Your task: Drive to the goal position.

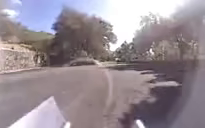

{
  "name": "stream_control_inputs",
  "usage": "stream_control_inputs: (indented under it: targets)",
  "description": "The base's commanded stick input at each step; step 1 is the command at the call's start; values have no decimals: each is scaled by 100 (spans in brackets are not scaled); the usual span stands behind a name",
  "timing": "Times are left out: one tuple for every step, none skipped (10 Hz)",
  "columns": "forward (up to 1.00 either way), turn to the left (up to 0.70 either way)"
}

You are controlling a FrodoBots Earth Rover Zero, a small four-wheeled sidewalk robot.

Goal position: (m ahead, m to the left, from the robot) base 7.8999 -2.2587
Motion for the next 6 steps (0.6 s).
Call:
stream_control_inputs:
  targets:
    - [70, -33]
    - [70, -35]
    - [70, -35]
    - [70, -35]
    - [70, -30]
    - [70, 0]
